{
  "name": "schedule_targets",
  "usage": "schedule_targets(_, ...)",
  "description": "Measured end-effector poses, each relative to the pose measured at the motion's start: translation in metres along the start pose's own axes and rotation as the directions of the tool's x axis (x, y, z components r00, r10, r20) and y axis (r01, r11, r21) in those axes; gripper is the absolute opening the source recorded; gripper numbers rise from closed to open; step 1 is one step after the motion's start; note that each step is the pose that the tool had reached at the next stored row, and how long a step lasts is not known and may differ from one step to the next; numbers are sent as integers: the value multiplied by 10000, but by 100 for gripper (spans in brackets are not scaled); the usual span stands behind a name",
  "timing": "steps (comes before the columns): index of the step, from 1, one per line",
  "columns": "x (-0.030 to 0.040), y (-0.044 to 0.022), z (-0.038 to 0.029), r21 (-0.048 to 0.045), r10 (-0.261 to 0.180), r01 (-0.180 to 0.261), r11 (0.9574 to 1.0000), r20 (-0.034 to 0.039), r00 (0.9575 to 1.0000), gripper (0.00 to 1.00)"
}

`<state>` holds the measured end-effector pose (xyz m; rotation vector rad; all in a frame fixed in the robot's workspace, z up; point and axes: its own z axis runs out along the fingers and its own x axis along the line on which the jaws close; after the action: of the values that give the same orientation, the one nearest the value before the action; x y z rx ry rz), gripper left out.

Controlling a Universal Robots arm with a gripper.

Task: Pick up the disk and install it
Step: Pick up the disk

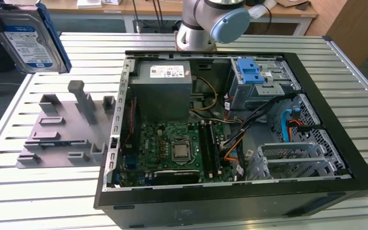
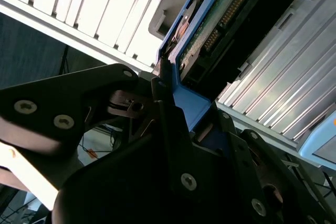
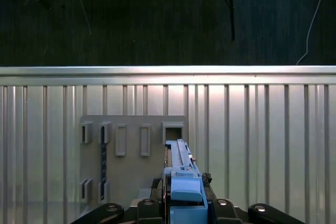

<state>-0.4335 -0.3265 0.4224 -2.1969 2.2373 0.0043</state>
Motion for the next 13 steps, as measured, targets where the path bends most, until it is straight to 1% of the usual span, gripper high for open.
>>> schedule_targets(13, 0, 0, -86, 0, 0, 0, 10000, 0, 10000, 37)
